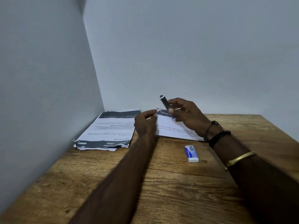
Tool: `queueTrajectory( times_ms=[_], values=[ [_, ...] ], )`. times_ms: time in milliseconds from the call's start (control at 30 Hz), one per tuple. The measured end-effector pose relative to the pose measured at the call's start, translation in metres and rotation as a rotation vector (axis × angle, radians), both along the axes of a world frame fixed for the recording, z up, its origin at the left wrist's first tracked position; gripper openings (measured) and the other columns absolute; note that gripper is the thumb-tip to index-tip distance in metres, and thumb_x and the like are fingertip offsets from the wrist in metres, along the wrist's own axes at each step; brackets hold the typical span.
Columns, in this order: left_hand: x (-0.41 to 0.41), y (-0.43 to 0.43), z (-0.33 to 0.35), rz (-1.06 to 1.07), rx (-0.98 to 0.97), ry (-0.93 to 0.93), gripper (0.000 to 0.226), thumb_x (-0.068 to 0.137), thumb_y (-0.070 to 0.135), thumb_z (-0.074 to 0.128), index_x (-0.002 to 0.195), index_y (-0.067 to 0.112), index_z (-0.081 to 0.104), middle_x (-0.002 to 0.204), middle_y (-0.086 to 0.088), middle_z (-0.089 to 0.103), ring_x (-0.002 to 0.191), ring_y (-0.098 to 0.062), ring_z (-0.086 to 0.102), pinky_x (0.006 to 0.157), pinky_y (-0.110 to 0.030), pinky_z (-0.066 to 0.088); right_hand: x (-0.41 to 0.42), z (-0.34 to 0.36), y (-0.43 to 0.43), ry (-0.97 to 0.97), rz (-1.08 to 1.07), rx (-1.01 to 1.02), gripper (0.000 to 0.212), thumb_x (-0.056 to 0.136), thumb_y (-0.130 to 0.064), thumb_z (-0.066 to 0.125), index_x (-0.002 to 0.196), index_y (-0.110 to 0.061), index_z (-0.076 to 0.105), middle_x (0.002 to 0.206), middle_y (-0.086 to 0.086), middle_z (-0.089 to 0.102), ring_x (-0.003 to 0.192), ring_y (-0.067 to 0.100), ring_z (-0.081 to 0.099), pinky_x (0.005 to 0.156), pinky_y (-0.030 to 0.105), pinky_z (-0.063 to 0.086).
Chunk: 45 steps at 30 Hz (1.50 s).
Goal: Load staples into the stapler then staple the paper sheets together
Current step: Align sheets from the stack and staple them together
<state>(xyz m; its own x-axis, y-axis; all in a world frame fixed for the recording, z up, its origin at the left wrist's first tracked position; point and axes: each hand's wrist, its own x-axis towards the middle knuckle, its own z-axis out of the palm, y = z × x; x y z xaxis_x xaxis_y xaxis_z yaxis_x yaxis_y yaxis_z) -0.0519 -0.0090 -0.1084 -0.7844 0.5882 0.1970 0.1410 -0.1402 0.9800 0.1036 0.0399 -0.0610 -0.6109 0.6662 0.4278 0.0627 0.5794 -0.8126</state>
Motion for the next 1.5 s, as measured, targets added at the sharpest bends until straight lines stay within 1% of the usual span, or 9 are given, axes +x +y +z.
queueTrajectory(
  times_ms=[100,167,400,533,800,1033,1167,1367,1500],
  values=[
    [0.001,-0.001,0.002,0.013,0.018,0.05,0.016,0.082,0.009,0.073,0.092,0.017,0.082,0.092,0.001,0.08,0.092,-0.014,0.074,0.095,-0.038,0.058,-0.019,0.001,0.004,0.124,-0.047,-0.102,0.03,0.1,-0.017,0.06,0.129,-0.01,0.06,0.114,0.019,0.071,0.095,0.02,0.064,0.075,0.031,0.053],
    [0.002,-0.001,0.002,0.019,0.027,0.092,0.016,0.082,0.009,0.073,0.09,0.019,0.082,0.089,0.004,0.08,0.089,-0.01,0.073,0.092,-0.031,0.058,-0.028,0.001,0.007,0.188,-0.063,-0.141,0.029,0.101,-0.013,0.058,0.129,-0.008,0.058,0.117,0.018,0.071,0.102,0.025,0.066,0.082,0.034,0.056],
    [0.009,-0.001,0.002,0.013,0.043,0.204,0.017,0.085,0.005,0.07,0.088,0.016,0.082,0.079,0.01,0.075,0.072,0.006,0.067,0.064,0.002,0.043,-0.033,-0.005,0.015,0.202,-0.031,-0.189,0.029,0.102,-0.008,0.054,0.131,-0.006,0.055,0.12,0.017,0.071,0.101,0.023,0.07,0.075,0.02,0.058],
    [0.013,-0.006,0.006,0.0,0.051,0.256,0.017,0.086,0.002,0.068,0.091,0.012,0.082,0.084,0.006,0.075,0.075,0.003,0.066,0.07,0.0,0.045,-0.029,-0.009,0.017,0.146,-0.014,-0.185,0.03,0.101,-0.007,0.055,0.13,0.0,0.056,0.116,0.022,0.071,0.096,0.025,0.071,0.081,0.026,0.06],
    [0.021,-0.012,0.012,-0.012,0.077,0.275,0.012,0.085,-0.001,0.07,0.083,0.008,0.077,0.071,0.009,0.067,0.065,0.004,0.059,0.057,0.0,0.041,-0.029,-0.008,0.02,0.155,-0.089,-0.094,0.026,0.101,-0.007,0.056,0.124,0.003,0.06,0.106,0.028,0.072,0.097,0.035,0.072,0.092,0.042,0.059],
    [0.02,-0.011,0.01,-0.028,0.072,0.255,0.009,0.084,0.001,0.073,0.083,0.009,0.078,0.071,0.01,0.067,0.068,0.002,0.061,0.058,0.0,0.041,-0.032,-0.01,0.02,0.106,-0.154,0.01,0.021,0.101,-0.01,0.057,0.12,-0.001,0.062,0.098,0.015,0.074,0.086,0.017,0.071,0.086,0.031,0.059],
    [0.02,-0.009,0.009,-0.049,0.054,0.251,0.01,0.085,0.004,0.073,0.084,0.012,0.078,0.074,0.01,0.069,0.072,0.0,0.064,0.059,-0.002,0.044,-0.031,-0.012,0.022,0.102,-0.185,0.005,0.022,0.1,-0.015,0.059,0.119,-0.005,0.063,0.096,0.011,0.075,0.089,0.02,0.072,0.089,0.033,0.059],
    [0.015,-0.002,0.002,-0.084,-0.044,0.227,0.018,0.09,0.006,0.067,0.101,0.011,0.079,0.096,0.0,0.077,0.09,-0.011,0.069,0.082,-0.02,0.056,-0.029,-0.013,0.014,0.243,-0.137,-0.212,0.029,0.098,-0.016,0.064,0.125,-0.007,0.061,0.109,0.017,0.075,0.093,0.02,0.073,0.075,0.024,0.061],
    [0.007,-0.001,0.004,-0.055,-0.103,0.248,0.024,0.089,0.012,0.067,0.111,0.012,0.077,0.113,-0.001,0.074,0.109,-0.018,0.067,0.094,-0.028,0.054,-0.022,-0.004,0.007,0.182,-0.287,-0.104,0.028,0.092,-0.03,0.072,0.116,-0.015,0.068,0.1,0.005,0.077,0.095,0.018,0.074,0.085,0.036,0.061]
  ],
)
